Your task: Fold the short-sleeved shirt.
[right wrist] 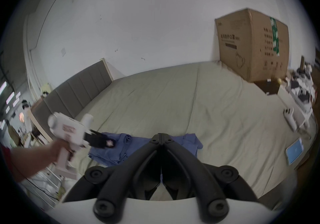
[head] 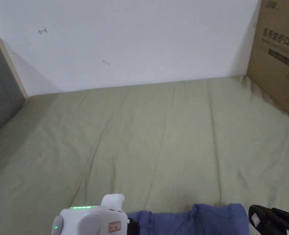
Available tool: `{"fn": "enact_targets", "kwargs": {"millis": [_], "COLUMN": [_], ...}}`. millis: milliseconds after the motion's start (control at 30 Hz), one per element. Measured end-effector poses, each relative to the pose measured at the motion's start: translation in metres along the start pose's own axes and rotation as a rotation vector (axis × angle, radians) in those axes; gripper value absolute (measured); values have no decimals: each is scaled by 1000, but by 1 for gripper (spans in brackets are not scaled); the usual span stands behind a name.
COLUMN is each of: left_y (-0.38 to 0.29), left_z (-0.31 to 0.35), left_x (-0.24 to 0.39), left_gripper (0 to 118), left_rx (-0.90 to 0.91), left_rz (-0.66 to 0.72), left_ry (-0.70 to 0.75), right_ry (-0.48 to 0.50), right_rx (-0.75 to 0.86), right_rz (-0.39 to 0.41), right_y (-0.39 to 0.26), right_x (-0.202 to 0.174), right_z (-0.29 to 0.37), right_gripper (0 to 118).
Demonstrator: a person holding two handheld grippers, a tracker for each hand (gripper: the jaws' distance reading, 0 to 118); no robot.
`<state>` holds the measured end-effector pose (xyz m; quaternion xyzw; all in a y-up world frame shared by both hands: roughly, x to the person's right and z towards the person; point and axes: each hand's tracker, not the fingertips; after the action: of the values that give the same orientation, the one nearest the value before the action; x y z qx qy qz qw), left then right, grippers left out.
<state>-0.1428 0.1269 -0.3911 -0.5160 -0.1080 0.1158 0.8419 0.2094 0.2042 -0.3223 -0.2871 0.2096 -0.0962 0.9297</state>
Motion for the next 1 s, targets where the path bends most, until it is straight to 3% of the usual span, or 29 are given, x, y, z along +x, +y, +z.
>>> {"fn": "enact_targets", "kwargs": {"millis": [33,100,133,200,267,400,533,567,600,633,667,700,833,933,1000], "left_y": [1,3,4,5,6,12,3,-1,-11,-17,-22,-27,-41,-50,-54], "left_z": [-16,-38,-39,-38,-31,17,62,70,78,81,81,80,56,24,-13], "left_x": [10,17,27,30,38,10,-87,-113,-136,-156,-174,-190,-232,-248,-258], "left_gripper": [0,0,0,1,2,2,3,8,24,55,102,118,118,118,118], "left_rx": [-60,-122,-103,-138,-117,45,140,138,126,114,95,89,146,75,-1], "left_rz": [-13,-36,-35,59,106,81,191,220,244,268,278,291,503,556,595], "left_ry": [39,-39,-121,-445,-598,-543,-469,-464,-441,-431,-431,-440,-558,-755,-802], "right_ry": [12,13,9,-3,-1,12,5,5,6,7,5,2,2,31,30], "right_rx": [0,5,7,12,13,9,2,-5,-13,-20,-29,-38,-90,-123,-136], "right_rz": [-27,-38,-33,-22,-20,-22,6,9,11,13,18,24,16,-12,-12], "right_y": [1,3,3,4,6,7,6,6,5,5,5,5,5,5,5], "right_x": [3,6,6,5,2,0,-5,-6,-8,-10,-12,-15,-27,-36,-42], "right_z": [0,1,0,1,2,1,-2,-3,-5,-7,-10,-13,-26,-34,-39], "right_gripper": [0,0,0,0,0,0,0,0,0,0,0,0,0,0,0]}}
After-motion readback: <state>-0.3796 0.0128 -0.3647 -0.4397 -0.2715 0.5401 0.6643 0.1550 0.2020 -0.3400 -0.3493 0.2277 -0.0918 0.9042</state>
